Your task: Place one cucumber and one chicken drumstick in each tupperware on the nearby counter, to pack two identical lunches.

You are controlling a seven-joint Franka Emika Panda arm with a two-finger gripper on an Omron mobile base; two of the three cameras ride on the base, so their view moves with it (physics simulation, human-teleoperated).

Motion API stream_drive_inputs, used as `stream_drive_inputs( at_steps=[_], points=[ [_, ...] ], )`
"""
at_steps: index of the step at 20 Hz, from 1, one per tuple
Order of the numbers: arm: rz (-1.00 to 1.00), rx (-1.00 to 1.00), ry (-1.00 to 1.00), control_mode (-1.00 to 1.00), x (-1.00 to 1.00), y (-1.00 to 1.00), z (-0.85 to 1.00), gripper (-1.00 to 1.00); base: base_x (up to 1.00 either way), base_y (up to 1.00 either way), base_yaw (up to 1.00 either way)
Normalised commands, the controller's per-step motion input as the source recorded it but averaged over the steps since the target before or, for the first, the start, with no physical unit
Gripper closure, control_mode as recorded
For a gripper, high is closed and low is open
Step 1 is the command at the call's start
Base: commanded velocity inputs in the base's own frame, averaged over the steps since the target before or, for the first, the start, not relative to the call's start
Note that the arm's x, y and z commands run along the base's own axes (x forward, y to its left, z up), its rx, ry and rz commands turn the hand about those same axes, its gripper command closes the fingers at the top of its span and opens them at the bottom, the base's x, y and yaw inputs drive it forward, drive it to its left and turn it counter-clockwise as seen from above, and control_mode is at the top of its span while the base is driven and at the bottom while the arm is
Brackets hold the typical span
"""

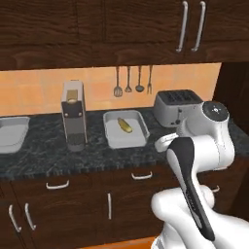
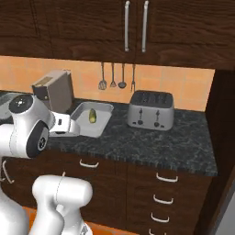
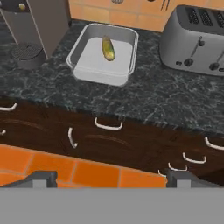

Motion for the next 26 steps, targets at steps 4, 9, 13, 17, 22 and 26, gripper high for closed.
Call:
stream_drive_inputs(
  at_steps=[4, 9, 13, 17, 22, 26],
  points=[
    [0.00, 0.00, 0.00, 1.00, 0.00, 0.00, 0.00, -1.00, -1.00, -0.96, -0.22],
    [0.00, 0.00, 0.00, 1.00, 0.00, 0.00, 0.00, -1.00, -0.65, -1.00, -0.25],
    [0.00, 0.00, 0.00, 1.00, 0.00, 0.00, 0.00, -1.00, -0.23, -1.00, -0.25],
    [0.00, 0.00, 0.00, 1.00, 0.00, 0.00, 0.00, -1.00, -0.02, -1.00, -0.21],
    [0.00, 0.00, 0.00, 1.00, 0.00, 0.00, 0.00, -1.00, 0.00, -1.00, -0.17],
    [0.00, 0.00, 0.00, 1.00, 0.00, 0.00, 0.00, -1.00, 0.08, -0.84, -0.09]
  ],
)
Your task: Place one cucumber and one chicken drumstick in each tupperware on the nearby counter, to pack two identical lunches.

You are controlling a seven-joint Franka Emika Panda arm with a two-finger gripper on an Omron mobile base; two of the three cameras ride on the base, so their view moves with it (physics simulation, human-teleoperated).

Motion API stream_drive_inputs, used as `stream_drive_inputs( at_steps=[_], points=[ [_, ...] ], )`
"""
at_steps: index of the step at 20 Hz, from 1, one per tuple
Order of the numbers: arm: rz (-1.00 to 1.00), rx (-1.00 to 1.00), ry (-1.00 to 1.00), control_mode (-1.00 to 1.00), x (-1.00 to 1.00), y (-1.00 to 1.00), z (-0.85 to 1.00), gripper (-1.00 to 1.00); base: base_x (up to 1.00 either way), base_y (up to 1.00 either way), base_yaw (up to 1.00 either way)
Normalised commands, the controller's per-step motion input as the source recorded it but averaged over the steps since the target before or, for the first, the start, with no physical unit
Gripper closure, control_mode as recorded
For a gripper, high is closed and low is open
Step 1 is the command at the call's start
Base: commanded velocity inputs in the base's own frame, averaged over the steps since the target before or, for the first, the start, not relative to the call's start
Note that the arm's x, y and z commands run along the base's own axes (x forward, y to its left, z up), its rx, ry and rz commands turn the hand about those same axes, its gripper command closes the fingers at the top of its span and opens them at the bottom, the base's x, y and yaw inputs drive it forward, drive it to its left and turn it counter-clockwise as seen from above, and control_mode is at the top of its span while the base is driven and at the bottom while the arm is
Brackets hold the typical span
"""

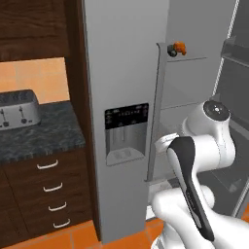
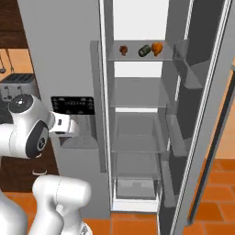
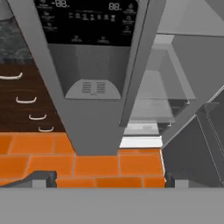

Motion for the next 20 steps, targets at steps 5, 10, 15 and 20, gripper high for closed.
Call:
stream_drive_inputs(
  at_steps=[5, 10, 15, 20],
  points=[
    [0.00, 0.00, 0.00, 1.00, 0.00, 0.00, 0.00, -1.00, 0.30, -0.57, -0.03],
    [0.00, 0.00, 0.00, 1.00, 0.00, 0.00, 0.00, -1.00, 0.62, -0.32, 0.00],
    [0.00, 0.00, 0.00, 1.00, 0.00, 0.00, 0.00, -1.00, 0.59, -0.46, 0.00],
    [0.00, 0.00, 0.00, 1.00, 0.00, 0.00, 0.00, -1.00, 0.54, -0.16, 0.00]
  ],
)
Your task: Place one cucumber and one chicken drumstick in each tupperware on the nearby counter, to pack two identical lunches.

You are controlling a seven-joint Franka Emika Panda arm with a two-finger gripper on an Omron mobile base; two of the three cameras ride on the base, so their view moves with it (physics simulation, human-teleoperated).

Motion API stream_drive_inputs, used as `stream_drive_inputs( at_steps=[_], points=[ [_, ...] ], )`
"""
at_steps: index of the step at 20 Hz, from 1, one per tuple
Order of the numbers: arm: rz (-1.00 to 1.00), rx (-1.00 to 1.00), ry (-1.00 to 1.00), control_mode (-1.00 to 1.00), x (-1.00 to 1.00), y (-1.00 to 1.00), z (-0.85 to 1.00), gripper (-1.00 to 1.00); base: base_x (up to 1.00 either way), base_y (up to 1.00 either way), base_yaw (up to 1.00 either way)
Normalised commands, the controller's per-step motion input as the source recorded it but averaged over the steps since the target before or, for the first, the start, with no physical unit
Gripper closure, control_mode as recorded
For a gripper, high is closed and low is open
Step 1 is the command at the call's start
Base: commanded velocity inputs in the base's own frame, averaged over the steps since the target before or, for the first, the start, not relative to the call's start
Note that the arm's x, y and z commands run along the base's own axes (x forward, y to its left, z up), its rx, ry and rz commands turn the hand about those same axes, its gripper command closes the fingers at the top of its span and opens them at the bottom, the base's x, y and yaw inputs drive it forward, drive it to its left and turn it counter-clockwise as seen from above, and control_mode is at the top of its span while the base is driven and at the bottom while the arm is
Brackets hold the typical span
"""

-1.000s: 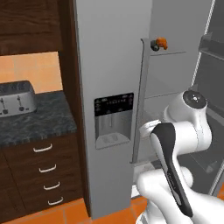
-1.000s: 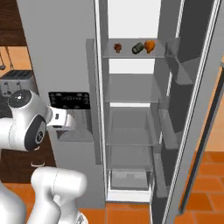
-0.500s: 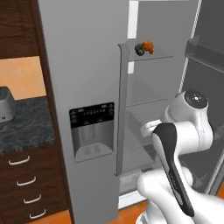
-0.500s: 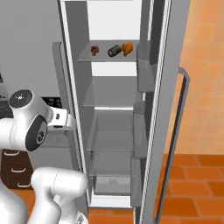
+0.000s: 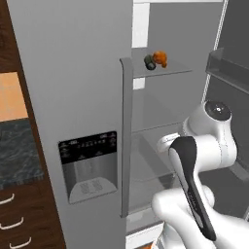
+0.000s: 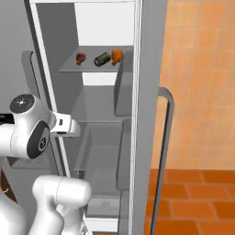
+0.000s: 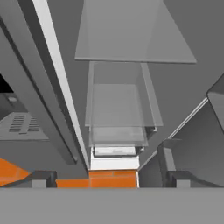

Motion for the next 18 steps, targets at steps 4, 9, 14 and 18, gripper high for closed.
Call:
stream_drive_inputs(
  at_steps=[4, 9, 14, 18],
  points=[
    [0.00, 0.00, 0.00, 1.00, 0.00, 0.00, 0.00, -1.00, 0.68, -0.01, 0.00],
    [0.00, 0.00, -0.02, -1.00, 0.01, -0.10, 0.00, -1.00, 0.28, -0.26, 0.00],
    [0.00, 0.00, -0.23, -1.00, 0.03, -0.24, 0.13, -1.00, 0.00, 0.00, 0.00],
    [0.00, 0.00, -0.33, -1.00, 0.23, 0.00, 0.53, -1.00, 0.00, 0.00, 0.00]
  ],
)
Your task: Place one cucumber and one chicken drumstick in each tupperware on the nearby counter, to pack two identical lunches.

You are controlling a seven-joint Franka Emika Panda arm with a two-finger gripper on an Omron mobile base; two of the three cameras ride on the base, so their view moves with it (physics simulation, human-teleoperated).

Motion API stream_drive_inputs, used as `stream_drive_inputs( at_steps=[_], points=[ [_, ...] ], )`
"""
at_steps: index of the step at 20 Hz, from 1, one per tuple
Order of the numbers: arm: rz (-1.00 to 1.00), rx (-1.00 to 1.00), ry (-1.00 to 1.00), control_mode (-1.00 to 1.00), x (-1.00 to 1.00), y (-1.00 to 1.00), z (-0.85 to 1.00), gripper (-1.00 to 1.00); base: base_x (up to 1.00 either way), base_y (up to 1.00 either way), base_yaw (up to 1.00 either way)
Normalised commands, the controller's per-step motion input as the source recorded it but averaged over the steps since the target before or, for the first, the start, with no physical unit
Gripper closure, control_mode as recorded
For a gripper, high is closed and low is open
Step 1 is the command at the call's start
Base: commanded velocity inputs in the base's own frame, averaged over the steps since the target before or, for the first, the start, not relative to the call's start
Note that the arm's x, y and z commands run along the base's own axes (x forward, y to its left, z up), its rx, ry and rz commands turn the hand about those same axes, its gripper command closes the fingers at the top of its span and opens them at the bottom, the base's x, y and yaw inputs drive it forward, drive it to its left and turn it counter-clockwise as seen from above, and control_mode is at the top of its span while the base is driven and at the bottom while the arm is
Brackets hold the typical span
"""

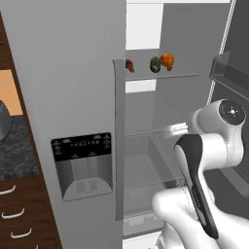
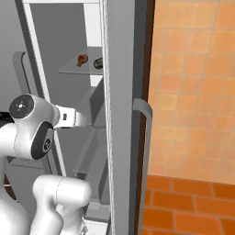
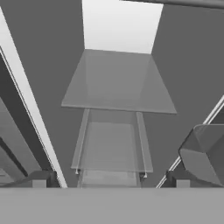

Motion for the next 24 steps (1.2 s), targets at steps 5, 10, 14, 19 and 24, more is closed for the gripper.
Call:
stream_drive_inputs(
  at_steps=[5, 10, 14, 19, 24],
  points=[
    [-0.01, 0.00, -0.29, -1.00, 0.63, 0.00, 0.61, -1.00, 0.00, 0.00, 0.00],
    [-0.09, 0.05, -0.14, -1.00, 0.90, 0.00, 0.53, -1.00, 0.00, 0.00, 0.00],
    [-0.13, 0.13, -0.03, -1.00, 0.75, 0.00, 0.57, -1.00, 0.00, 0.00, 0.00],
    [-0.06, 0.17, 0.00, -1.00, 0.33, 0.00, 0.73, -1.00, 0.00, 0.00, 0.00],
    [-0.01, 0.14, 0.03, -1.00, 0.33, -0.02, 0.26, -1.00, 0.00, 0.00, 0.00]
  ],
)
